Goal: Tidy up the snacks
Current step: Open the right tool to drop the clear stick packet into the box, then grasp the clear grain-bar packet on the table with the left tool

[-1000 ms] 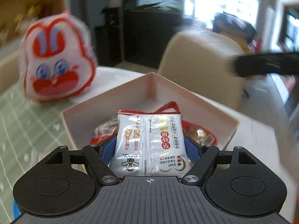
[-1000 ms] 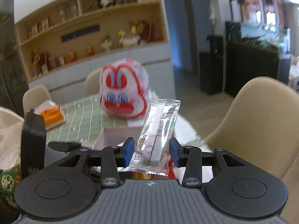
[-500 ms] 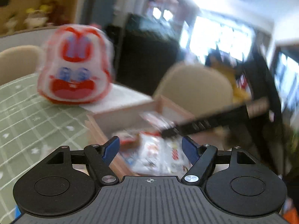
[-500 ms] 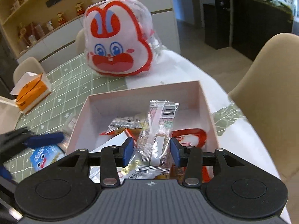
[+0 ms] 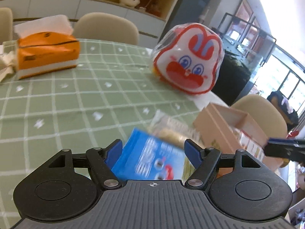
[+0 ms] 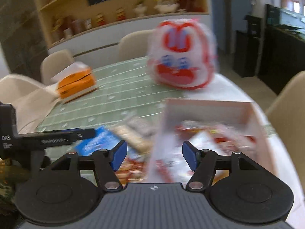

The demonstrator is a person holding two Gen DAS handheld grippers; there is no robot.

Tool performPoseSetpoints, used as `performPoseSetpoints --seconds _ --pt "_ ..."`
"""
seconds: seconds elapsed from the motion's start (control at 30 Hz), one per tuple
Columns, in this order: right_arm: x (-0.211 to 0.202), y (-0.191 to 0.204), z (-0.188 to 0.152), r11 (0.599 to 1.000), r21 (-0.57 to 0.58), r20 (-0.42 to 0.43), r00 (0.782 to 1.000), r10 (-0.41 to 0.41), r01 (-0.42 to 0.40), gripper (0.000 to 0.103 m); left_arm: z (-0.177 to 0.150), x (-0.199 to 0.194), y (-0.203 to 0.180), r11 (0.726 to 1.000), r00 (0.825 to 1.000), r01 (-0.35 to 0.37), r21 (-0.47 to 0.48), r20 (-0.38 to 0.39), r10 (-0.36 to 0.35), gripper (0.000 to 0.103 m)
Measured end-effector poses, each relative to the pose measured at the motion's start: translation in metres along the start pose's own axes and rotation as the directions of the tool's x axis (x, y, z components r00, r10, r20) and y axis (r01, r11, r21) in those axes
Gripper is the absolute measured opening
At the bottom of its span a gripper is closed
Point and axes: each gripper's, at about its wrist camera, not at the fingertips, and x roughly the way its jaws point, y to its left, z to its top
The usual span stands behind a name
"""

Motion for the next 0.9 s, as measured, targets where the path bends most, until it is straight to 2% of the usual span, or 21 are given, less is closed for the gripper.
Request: performPoseSetpoints --seconds 0.1,0.23,0.3,0.4,0.53,0.57,0.7,0.9 --pt "0.017 0.032 0.006 0.999 -0.035 -0.023 1.0 0.02 -0.021 0.066 -0.018 -0.022 0.0 0.998 0.997 -0.067 0.013 -0.031 0.068 0.078" --pt "0.054 0.069 0.017 0.997 -0.069 -0.061 0.998 0.03 -0.034 0.066 -0.046 -0.056 0.003 1.0 0.997 -0.013 0.028 -0.082 0.015 0.078" --pt "0.078 0.088 0.023 0.992 -0.122 -0.073 0.997 -0.022 0.013 0.065 -0.056 -0.065 0.009 1.0 0.995 0.01 0.022 -0.102 -0.008 0.078" --pt "0.113 0.091 0.033 0.991 -0.106 -0.105 0.99 -0.09 0.079 0.065 -0.06 -0.071 0.023 0.999 0.994 0.039 -0.032 -0.104 -0.042 0.077" --pt "0.148 0.083 0.039 0.991 -0.073 -0.178 0.976 -0.123 0.112 0.061 -0.056 -0.071 0.041 0.996 0.996 0.02 -0.082 -0.088 -0.027 0.077" --pt "0.151 0.082 0.039 0.989 -0.075 -0.18 0.974 -0.137 0.125 0.057 -0.054 -0.071 0.044 0.995 0.996 0.021 -0.094 -0.087 -0.029 0.077" --pt "0.15 0.08 0.032 0.996 -0.029 -0.217 0.972 -0.091 0.086 0.044 -0.051 -0.073 0.053 0.99 0.995 0.044 -0.131 -0.085 -0.055 0.077" --pt "0.105 0.1 -0.005 0.996 -0.076 -0.248 0.968 0.028 -0.049 0.044 -0.055 -0.069 0.047 0.991 0.99 0.073 -0.115 -0.114 -0.087 0.075"
